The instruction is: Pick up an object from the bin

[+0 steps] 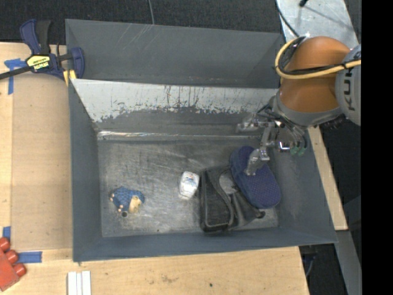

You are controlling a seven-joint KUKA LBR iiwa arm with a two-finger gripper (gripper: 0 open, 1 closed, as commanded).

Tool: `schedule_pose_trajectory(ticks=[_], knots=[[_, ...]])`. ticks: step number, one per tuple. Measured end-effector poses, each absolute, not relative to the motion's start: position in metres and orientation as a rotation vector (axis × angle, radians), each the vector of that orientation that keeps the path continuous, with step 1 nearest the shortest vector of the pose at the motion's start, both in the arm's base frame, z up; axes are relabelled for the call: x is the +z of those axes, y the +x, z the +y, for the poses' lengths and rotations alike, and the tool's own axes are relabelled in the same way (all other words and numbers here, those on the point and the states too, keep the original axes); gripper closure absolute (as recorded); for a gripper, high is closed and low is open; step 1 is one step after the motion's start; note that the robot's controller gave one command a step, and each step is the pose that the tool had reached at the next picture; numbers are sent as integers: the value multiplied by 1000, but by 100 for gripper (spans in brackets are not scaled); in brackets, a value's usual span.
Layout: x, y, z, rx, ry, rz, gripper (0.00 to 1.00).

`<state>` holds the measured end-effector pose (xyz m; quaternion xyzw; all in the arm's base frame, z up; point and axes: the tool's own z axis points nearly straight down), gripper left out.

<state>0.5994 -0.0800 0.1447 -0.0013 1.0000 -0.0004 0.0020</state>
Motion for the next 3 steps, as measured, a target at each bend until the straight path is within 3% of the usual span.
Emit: schedule_pose_trajectory(ticks=[1, 2, 3], knots=[[75, 605, -98, 5, 147, 3136, 0], [79, 605, -99, 2, 141, 3138, 100], [258, 605, -111, -6, -326, 3112, 100]])
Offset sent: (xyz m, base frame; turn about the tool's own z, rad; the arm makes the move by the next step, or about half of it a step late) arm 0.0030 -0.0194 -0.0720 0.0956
